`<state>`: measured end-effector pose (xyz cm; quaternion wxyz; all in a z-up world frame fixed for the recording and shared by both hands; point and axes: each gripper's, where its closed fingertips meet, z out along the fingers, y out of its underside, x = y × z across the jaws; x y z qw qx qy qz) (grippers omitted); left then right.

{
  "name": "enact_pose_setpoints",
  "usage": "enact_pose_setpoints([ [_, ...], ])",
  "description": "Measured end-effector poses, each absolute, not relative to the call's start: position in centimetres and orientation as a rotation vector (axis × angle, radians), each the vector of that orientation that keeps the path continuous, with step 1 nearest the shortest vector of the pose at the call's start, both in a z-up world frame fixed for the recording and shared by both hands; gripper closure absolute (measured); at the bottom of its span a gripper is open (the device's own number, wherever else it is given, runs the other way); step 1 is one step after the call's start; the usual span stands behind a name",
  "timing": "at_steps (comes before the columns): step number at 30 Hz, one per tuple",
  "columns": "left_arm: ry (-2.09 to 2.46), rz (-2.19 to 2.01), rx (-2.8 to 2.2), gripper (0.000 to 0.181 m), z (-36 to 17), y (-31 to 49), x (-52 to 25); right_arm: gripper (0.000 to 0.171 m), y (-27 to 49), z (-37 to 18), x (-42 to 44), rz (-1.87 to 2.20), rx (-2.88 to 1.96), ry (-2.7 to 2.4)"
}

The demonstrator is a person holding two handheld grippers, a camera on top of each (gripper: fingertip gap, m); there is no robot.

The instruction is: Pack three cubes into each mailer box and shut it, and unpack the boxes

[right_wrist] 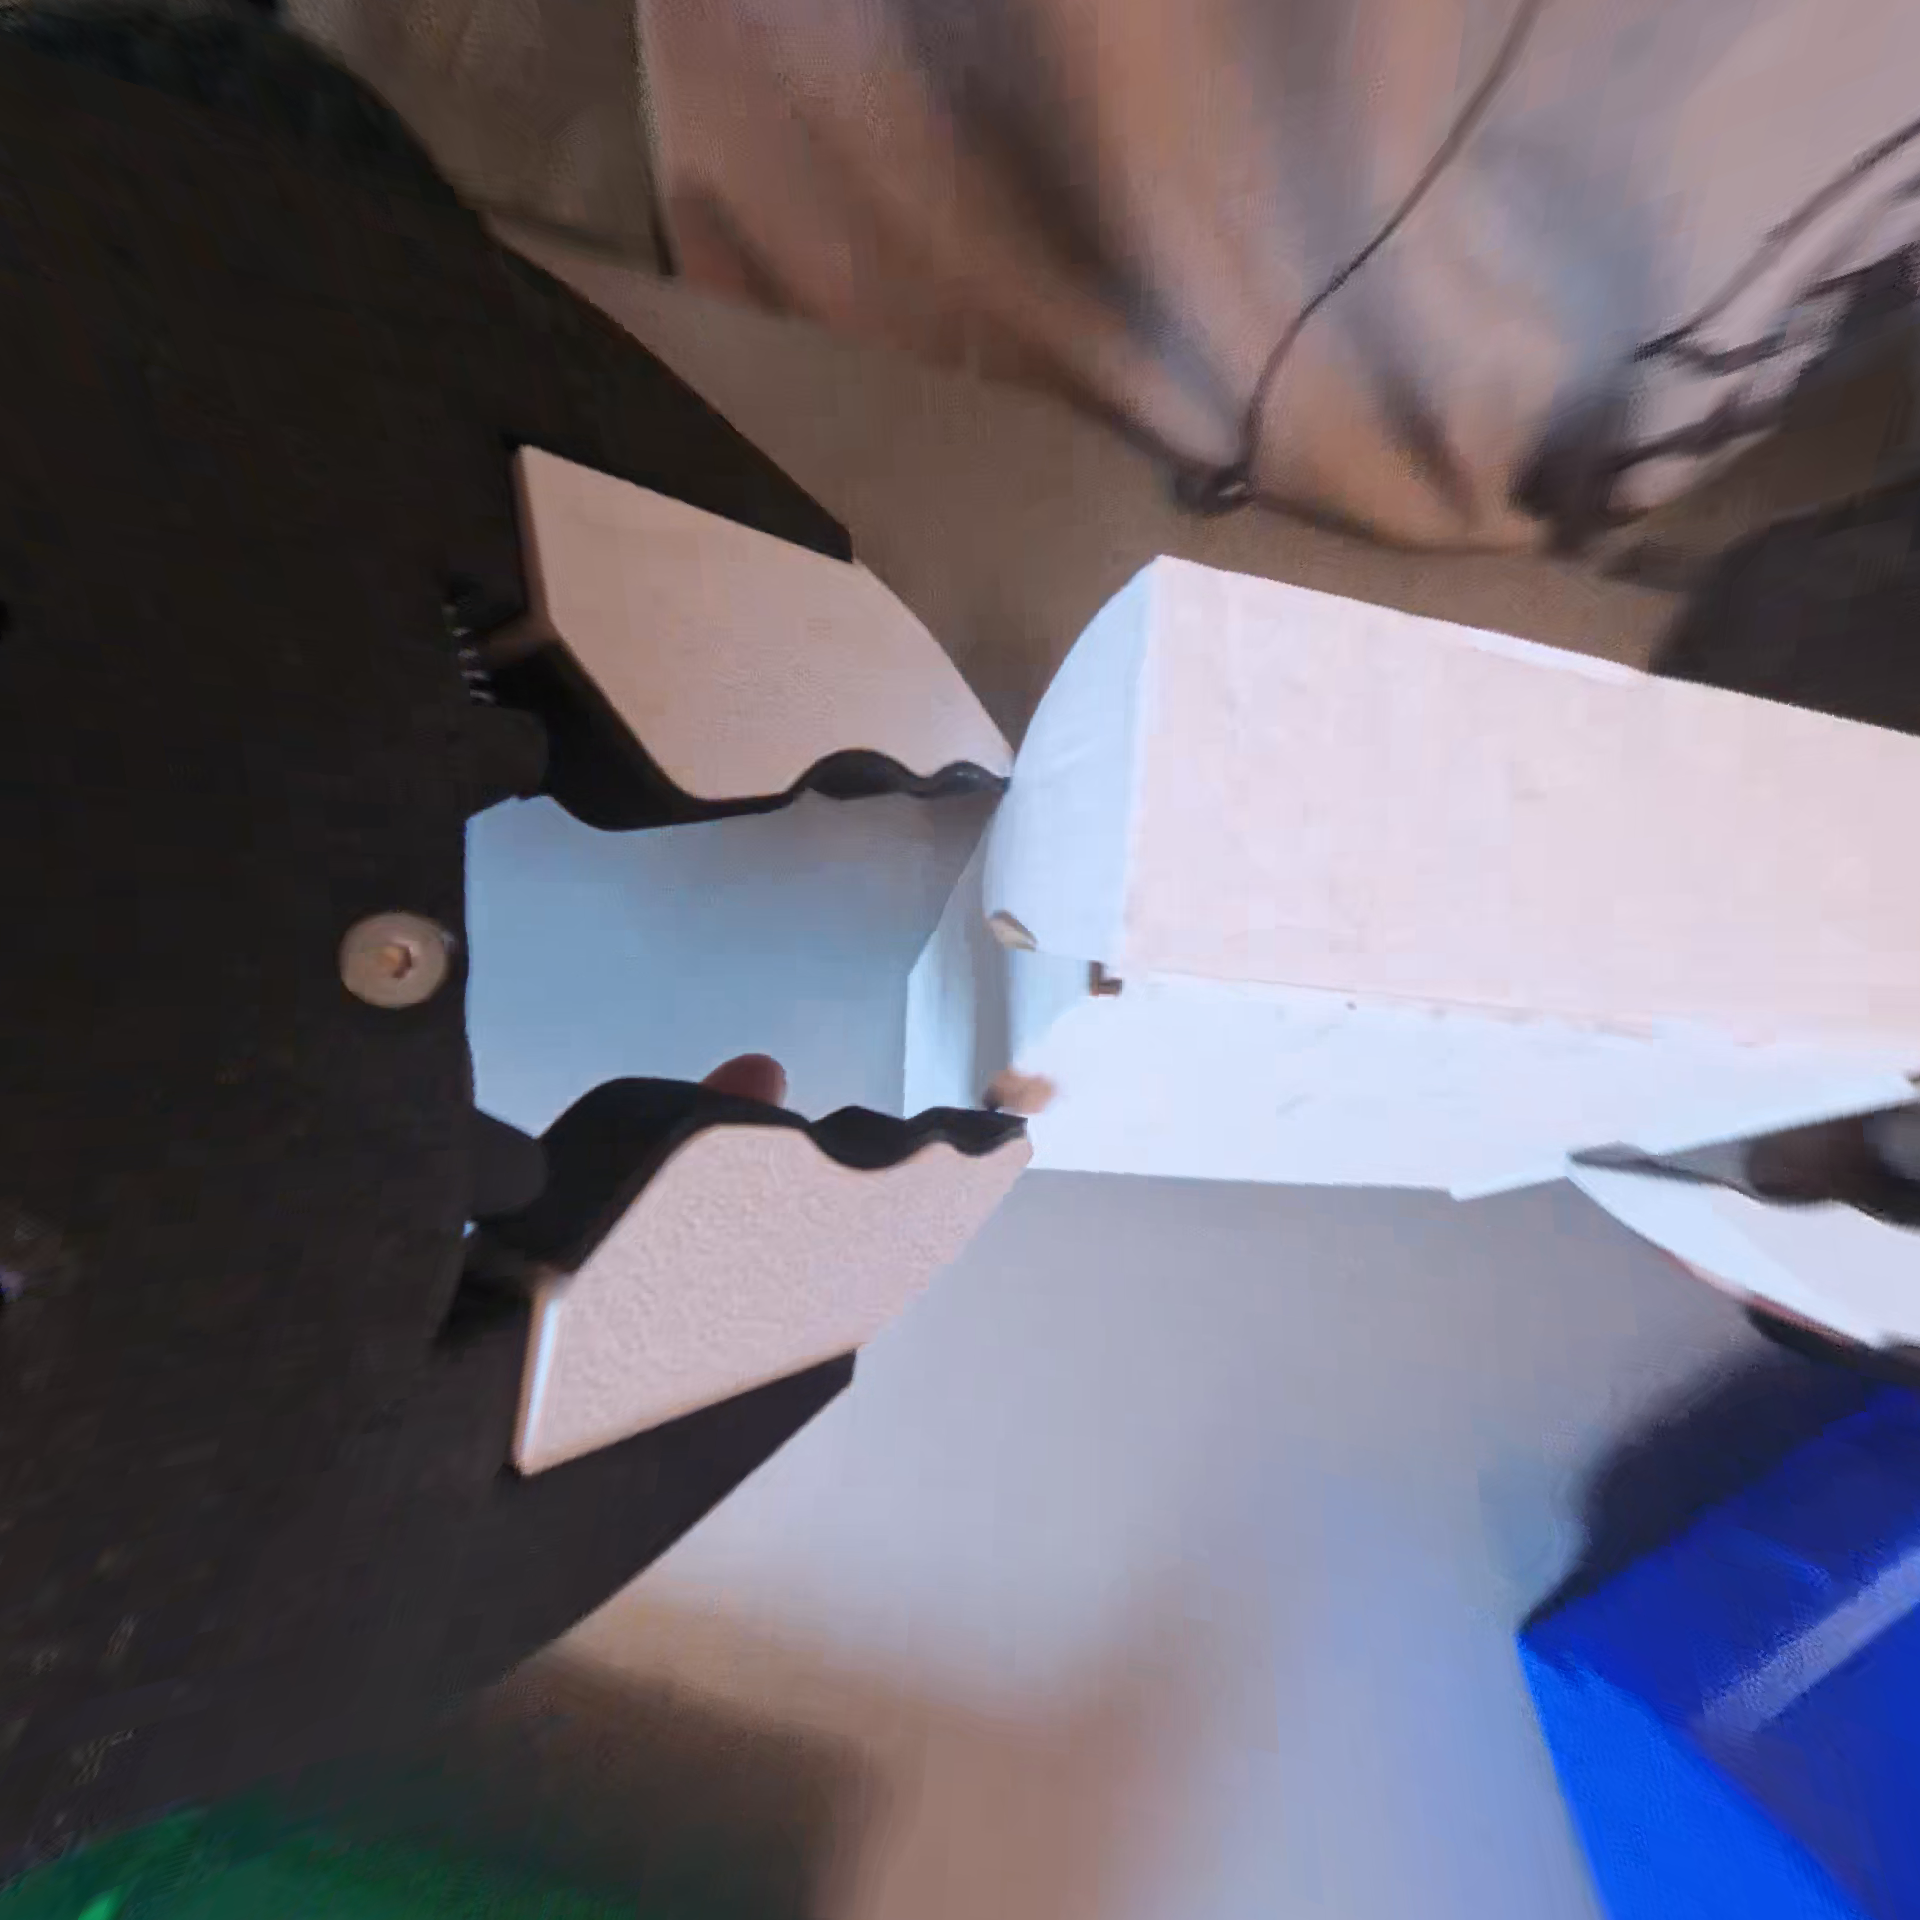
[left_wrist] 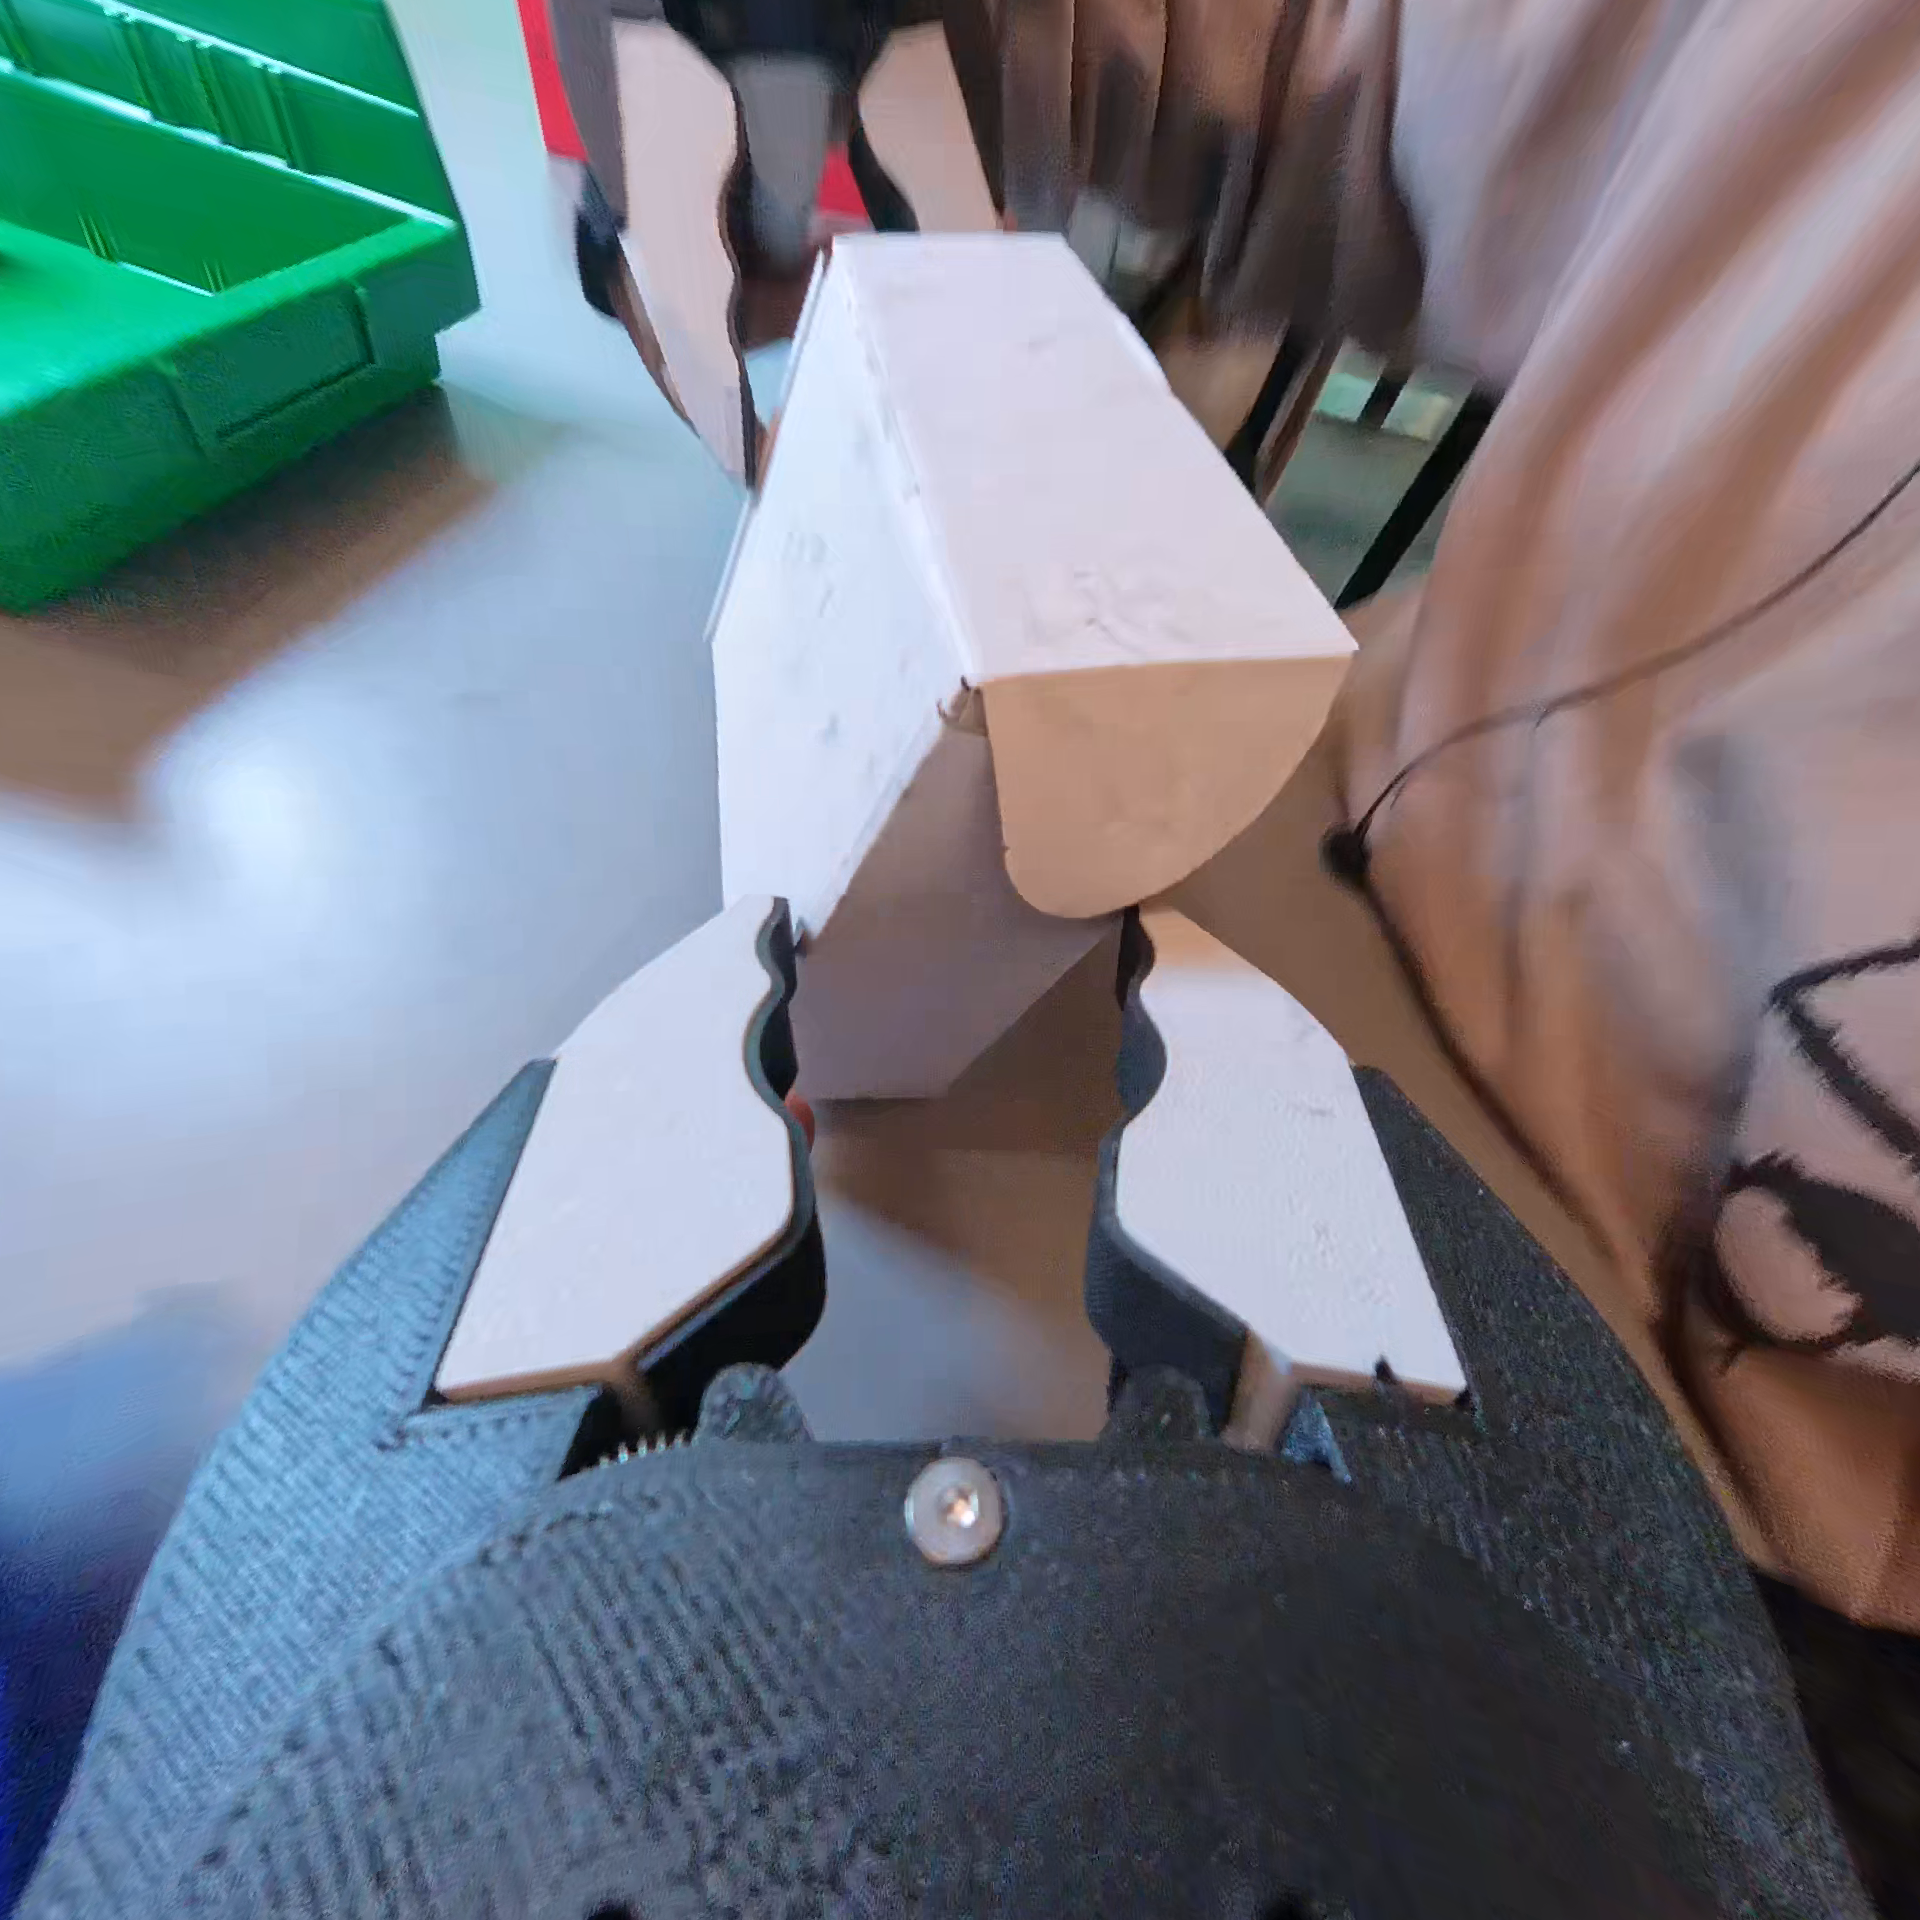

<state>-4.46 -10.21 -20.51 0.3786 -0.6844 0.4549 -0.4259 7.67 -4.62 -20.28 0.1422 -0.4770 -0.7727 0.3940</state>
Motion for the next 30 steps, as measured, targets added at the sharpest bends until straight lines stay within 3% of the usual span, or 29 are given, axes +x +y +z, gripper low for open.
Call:
enact_pose_setpoints([
  [1, 1.075, -1.186, -1.741, 0.121, -20.5, -9.8, -4.5, 0.114, -4.2, -20.3, 7.6, 1.269, -1.440, -2.151],
  [5, 1.003, -1.264, -1.741, 0.124, -20.4, -9.3, -4.6, 0.115, -3.4, -20.5, 7.5, 1.543, -1.501, -1.931],
  [17, 1.087, -1.002, -1.628, 0.131, -15.7, -8.7, -7.9, 0.116, -2.1, -16.9, 8.8, 1.570, -1.332, -1.866],
  [30, 1.676, -0.996, -1.700, 0.124, -17.0, -10.1, -3.6, 0.116, -4.4, -16.2, 7.0, 1.467, -1.180, -2.293],
])
